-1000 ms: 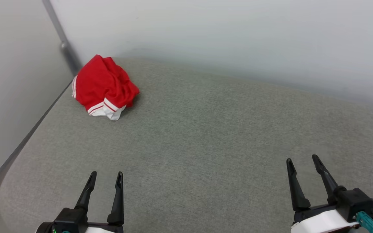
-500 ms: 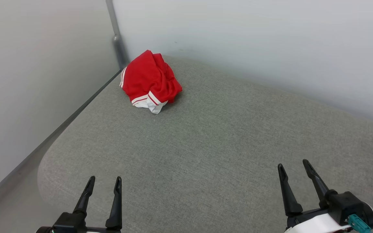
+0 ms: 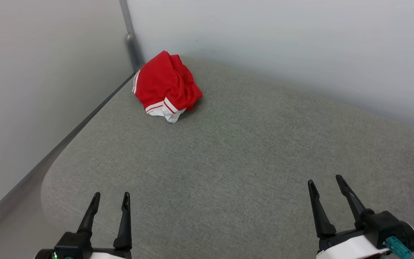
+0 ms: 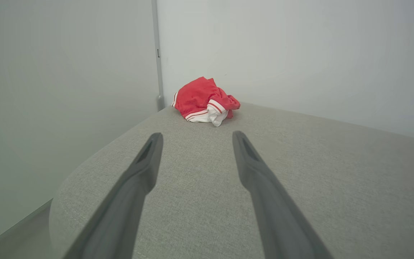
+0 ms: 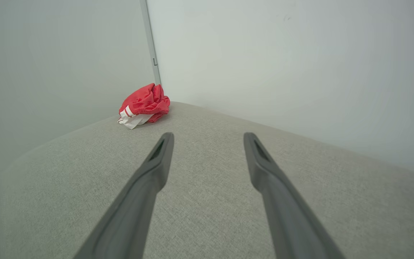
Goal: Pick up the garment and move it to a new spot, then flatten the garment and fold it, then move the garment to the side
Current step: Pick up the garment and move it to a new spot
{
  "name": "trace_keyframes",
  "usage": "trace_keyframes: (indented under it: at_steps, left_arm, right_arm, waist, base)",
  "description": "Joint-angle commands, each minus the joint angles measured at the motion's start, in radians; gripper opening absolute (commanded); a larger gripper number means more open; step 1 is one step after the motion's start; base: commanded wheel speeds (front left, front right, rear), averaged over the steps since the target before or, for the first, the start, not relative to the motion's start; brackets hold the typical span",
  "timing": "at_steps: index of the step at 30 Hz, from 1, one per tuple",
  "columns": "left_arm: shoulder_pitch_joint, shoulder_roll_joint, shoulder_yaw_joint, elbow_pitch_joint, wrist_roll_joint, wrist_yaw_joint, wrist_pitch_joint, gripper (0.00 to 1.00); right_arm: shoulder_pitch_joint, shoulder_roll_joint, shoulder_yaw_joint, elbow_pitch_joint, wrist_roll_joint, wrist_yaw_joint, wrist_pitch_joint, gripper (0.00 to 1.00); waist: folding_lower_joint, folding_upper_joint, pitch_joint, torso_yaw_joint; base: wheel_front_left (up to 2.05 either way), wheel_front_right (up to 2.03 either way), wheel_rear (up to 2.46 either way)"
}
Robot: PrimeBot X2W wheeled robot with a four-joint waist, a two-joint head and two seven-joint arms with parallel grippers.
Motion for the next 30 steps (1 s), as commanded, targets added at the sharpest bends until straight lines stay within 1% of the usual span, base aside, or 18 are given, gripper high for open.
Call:
trace_keyframes:
  at_steps: [1,4,9,11,14,17,18,22,23,25,26,28,29,30]
  left_arm:
    - [-0.029,-0.001,0.003,0.015,-0.002,-0.006,-0.002,1.0]
    - [-0.099,0.015,-0.008,0.05,0.008,-0.014,-0.002,1.0]
    - [-0.265,0.077,-0.039,0.13,-0.029,-0.021,-0.003,1.0]
    - [-0.354,0.131,-0.071,0.172,-0.061,-0.023,0.001,1.0]
    - [-0.5,0.227,-0.124,0.232,-0.142,-0.022,0.063,1.0]
    - [-0.64,0.331,-0.176,0.277,-0.246,-0.023,0.192,1.0]
    - [-0.678,0.368,-0.189,0.291,-0.284,-0.023,0.254,1.0]
    - [-0.826,0.489,-0.229,0.313,-0.436,-0.023,0.492,1.0]
    - [-0.826,0.489,-0.229,0.313,-0.436,-0.023,0.492,1.0]
    - [-0.881,0.562,-0.266,0.312,-0.478,-0.023,0.601,1.0]
    - [-0.91,0.591,-0.29,0.301,-0.497,-0.023,0.637,1.0]
    - [-0.956,0.629,-0.307,0.304,-0.566,-0.023,0.714,1.0]
    - [-1.017,0.692,-0.329,0.319,-0.653,-0.022,0.836,1.0]
    - [-1.04,0.703,-0.332,0.332,-0.677,-0.022,0.868,1.0]
  right_arm:
    - [-0.016,-0.001,-0.005,-0.007,-0.01,-0.001,-0.002,1.0]
    - [-0.031,-0.001,-0.017,-0.019,-0.037,-0.001,-0.002,1.0]
    - [-0.06,-0.001,-0.036,-0.041,-0.089,-0.001,-0.002,1.0]
    - [-0.067,-0.001,-0.041,-0.049,-0.108,-0.001,-0.002,1.0]
    - [-0.083,-0.002,-0.048,-0.065,-0.132,-0.001,-0.003,1.0]
    - [-0.098,-0.012,-0.053,-0.08,-0.152,-0.001,-0.002,1.0]
    - [-0.106,-0.015,-0.054,-0.087,-0.155,-0.001,0.0,1.0]
    - [-0.123,-0.026,-0.079,-0.123,-0.158,-0.001,0.002,1.0]
    - [-0.123,-0.026,-0.079,-0.123,-0.158,-0.001,0.002,1.0]
    - [-0.126,-0.03,-0.09,-0.138,-0.161,-0.001,0.006,1.0]
    - [-0.126,-0.032,-0.092,-0.143,-0.163,-0.001,0.006,1.0]
    - [-0.129,-0.039,-0.091,-0.152,-0.168,-0.001,0.007,1.0]
    - [-0.151,-0.039,-0.097,-0.167,-0.165,-0.001,0.006,1.0]
    - [-0.154,-0.037,-0.099,-0.168,-0.163,-0.001,0.005,1.0]
  waist:
    - [0.0,0.0,0.026,-0.02]
    - [0.0,0.0,0.073,-0.045]
    - [0.0,0.0,0.172,-0.094]
    - [0.0,0.0,0.209,-0.112]
    - [0.0,0.0,0.277,-0.137]
    - [0.0,0.0,0.34,-0.168]
    - [0.0,0.0,0.363,-0.182]
    - [0.0,0.0,0.441,-0.225]
    - [0.0,0.0,0.441,-0.225]
    - [0.0,0.0,0.479,-0.246]
    - [0.0,0.0,0.496,-0.254]
    - [0.0,0.0,0.527,-0.273]
    - [0.0,0.0,0.569,-0.303]
    - [0.0,0.0,0.579,-0.312]
  base:
    - [0.0,0.0,0.0]
    - [0.0,0.0,0.0]
    - [0.0,0.0,0.0]
    - [0.0,0.0,0.0]
    - [0.0,0.0,0.0]
    - [0.0,0.0,0.0]
    - [0.0,0.0,0.0]
    - [0.0,0.0,0.0]
    - [0.0,0.0,0.0]
    - [0.0,0.0,0.0]
    - [0.0,0.0,0.0]
    - [0.0,0.0,0.0]
    - [0.0,0.0,0.0]
    - [0.0,0.0,0.0]
